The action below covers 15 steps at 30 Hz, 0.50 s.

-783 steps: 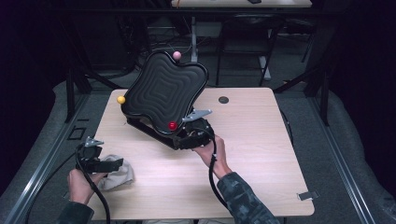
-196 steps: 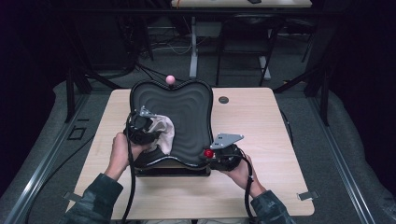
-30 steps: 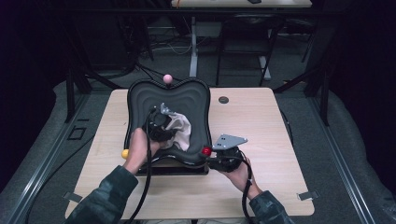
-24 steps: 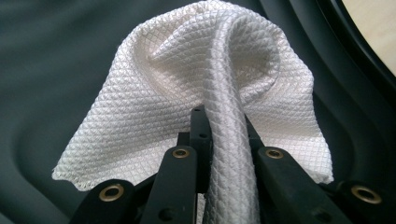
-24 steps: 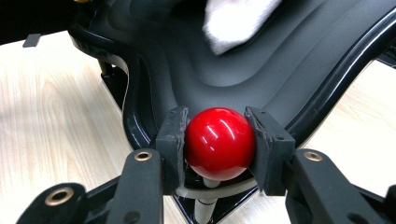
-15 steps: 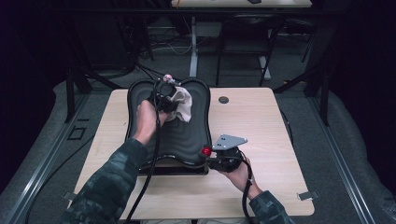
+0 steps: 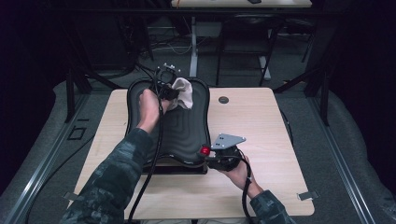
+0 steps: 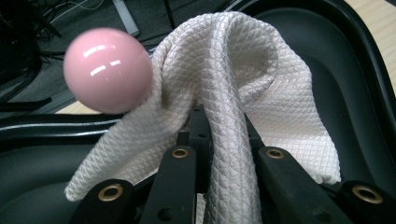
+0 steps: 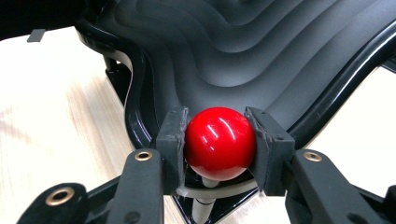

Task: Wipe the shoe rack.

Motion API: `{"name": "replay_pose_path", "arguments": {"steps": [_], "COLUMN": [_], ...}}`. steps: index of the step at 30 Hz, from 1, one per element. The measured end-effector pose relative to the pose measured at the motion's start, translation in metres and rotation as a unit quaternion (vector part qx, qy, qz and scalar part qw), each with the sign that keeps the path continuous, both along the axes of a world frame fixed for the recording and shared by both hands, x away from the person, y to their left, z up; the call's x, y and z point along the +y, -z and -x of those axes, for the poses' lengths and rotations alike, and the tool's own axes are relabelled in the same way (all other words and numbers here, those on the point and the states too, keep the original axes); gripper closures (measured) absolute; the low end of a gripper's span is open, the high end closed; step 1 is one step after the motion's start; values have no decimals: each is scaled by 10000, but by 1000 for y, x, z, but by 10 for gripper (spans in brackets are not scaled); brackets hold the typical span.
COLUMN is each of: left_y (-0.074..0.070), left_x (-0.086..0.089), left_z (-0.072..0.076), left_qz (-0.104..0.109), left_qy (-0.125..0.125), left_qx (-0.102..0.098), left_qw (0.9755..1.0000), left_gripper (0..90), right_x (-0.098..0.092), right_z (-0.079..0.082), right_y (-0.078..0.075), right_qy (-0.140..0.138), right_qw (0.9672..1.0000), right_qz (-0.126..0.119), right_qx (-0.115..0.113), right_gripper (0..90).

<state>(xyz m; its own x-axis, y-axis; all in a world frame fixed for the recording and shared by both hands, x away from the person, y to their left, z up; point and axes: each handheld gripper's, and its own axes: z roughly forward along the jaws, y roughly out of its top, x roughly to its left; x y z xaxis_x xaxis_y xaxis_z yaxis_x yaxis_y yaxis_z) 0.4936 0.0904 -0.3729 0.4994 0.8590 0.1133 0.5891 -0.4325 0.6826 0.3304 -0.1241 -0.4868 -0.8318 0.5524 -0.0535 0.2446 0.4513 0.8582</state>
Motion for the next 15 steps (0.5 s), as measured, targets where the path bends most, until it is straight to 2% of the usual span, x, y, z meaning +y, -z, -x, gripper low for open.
{"name": "replay_pose_path", "arguments": {"steps": [3, 5, 8, 12, 15], "left_y": [-2, -2, -1, -1, 0], "left_x": [0, 0, 2, 3, 4], "left_z": [-4, -6, -7, -6, -4], "left_qz": [33, -34, 20, 12, -12], "left_qy": [-5, 0, 7, 46, 102], "left_qx": [-9, -24, 32, 115, 170], "left_qw": [10000, 10000, 10000, 9999, 9998], "left_gripper": [819, 819, 821, 826, 827], "right_x": [1, 3, 4, 4, 6], "right_z": [-3, -5, -7, -6, -3], "right_y": [0, 1, 2, 2, 1], "right_qy": [-105, -175, -205, -123, -62], "right_qw": [9999, 9998, 9998, 9999, 10000], "right_qz": [2, -35, -76, -74, -40], "right_qx": [-13, -8, -1, 54, -4], "right_gripper": [602, 602, 601, 594, 569]}}
